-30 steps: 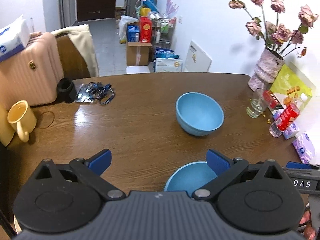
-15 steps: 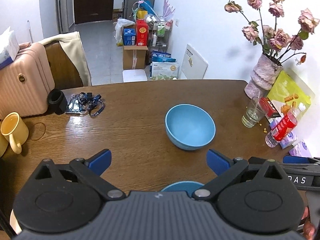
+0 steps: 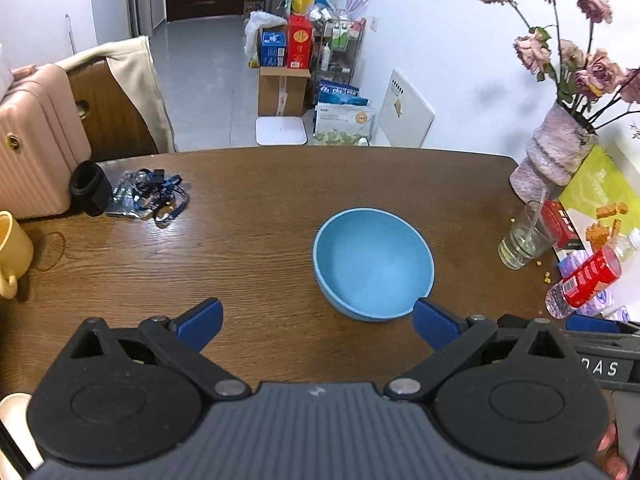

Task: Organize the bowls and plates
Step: 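Move both grippers to the rim of the stacked blue bowls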

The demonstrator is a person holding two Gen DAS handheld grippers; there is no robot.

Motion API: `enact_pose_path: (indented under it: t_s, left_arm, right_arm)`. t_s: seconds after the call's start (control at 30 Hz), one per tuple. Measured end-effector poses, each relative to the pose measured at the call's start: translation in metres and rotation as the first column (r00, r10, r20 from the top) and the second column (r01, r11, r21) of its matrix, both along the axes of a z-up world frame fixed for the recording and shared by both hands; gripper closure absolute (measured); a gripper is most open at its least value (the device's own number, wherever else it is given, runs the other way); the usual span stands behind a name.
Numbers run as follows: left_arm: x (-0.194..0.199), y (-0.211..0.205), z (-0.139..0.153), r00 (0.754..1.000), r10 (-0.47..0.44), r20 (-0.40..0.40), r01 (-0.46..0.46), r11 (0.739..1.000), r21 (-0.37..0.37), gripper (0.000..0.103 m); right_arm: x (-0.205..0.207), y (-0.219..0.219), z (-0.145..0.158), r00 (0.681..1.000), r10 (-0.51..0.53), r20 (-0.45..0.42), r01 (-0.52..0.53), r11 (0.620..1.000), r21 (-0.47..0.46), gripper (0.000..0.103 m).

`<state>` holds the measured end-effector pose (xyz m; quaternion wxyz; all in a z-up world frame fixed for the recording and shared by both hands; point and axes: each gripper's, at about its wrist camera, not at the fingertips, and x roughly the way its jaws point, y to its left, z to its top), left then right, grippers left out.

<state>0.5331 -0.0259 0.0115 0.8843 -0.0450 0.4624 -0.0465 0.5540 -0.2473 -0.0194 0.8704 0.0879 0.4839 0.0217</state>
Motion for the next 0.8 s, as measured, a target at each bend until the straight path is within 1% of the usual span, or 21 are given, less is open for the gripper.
enact_pose_path:
  t_s: [0.3,0.4,0.67,0.8]
  left_arm:
    - [0.032,-0.022,-0.025,0.998,0.052,-0.045,-0.052,0.999,0.004,0.0]
    - [0.041,-0.024,-0.03,0.996,0.072,-0.054,-0.072,0.997,0.01,0.0]
    - [0.069,-0.028,-0.053,0.987,0.134,-0.085,-0.131,0.991,0.04,0.0]
    - [0.08,-0.028,-0.064,0.983,0.157,-0.1,-0.152,0.987,0.051,0.0]
  right_arm:
    - [0.037,-0.012,-0.02,0.999,0.05,-0.021,-0.05,0.999,-0.002,0.0]
    - [0.05,-0.014,-0.027,0.997,0.065,-0.027,-0.066,0.998,-0.005,0.0]
    - [0.079,-0.017,-0.05,0.993,0.106,-0.041,-0.105,0.994,0.033,0.0]
    - [0.091,-0.017,-0.061,0.992,0.119,-0.043,-0.118,0.992,0.038,0.0]
